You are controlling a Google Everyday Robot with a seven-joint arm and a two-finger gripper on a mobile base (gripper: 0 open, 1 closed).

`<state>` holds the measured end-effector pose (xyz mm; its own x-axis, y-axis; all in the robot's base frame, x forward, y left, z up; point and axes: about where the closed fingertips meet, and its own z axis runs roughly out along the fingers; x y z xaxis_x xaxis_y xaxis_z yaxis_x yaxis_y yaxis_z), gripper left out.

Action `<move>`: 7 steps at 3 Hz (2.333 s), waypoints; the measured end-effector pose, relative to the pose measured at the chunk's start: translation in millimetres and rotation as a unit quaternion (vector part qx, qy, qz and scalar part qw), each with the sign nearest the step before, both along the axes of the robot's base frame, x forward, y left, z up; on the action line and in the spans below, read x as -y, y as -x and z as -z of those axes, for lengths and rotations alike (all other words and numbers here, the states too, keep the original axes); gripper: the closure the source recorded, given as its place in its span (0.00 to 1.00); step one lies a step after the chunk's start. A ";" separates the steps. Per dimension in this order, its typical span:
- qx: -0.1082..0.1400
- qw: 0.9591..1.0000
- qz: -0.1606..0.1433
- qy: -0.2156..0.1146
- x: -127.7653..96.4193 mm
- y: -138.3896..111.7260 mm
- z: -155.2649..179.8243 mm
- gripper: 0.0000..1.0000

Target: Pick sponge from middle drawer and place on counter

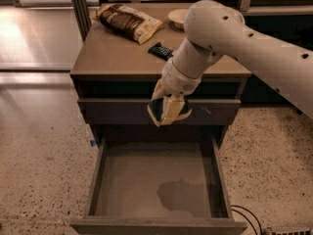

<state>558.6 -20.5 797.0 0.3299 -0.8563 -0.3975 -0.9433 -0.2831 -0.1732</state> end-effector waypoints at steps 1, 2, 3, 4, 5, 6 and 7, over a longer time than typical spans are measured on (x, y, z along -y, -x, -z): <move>0.014 1.000 0.028 0.006 20.0 -36.9 -37.6 1.00; 0.035 0.997 0.062 0.008 42.4 -72.2 -64.5 1.00; 0.064 0.994 0.087 -0.003 62.6 -99.9 -77.6 1.00; 0.093 0.989 0.110 -0.028 79.2 -126.0 -82.2 1.00; 0.111 0.983 0.130 -0.069 93.5 -153.1 -81.9 1.00; 0.115 0.979 0.144 -0.093 100.0 -180.7 -77.9 1.00; 0.115 0.979 0.144 -0.093 100.0 -180.7 -77.9 1.00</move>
Offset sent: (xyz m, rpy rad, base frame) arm 0.1142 -0.0744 0.1020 -0.0214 -0.1276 -0.2129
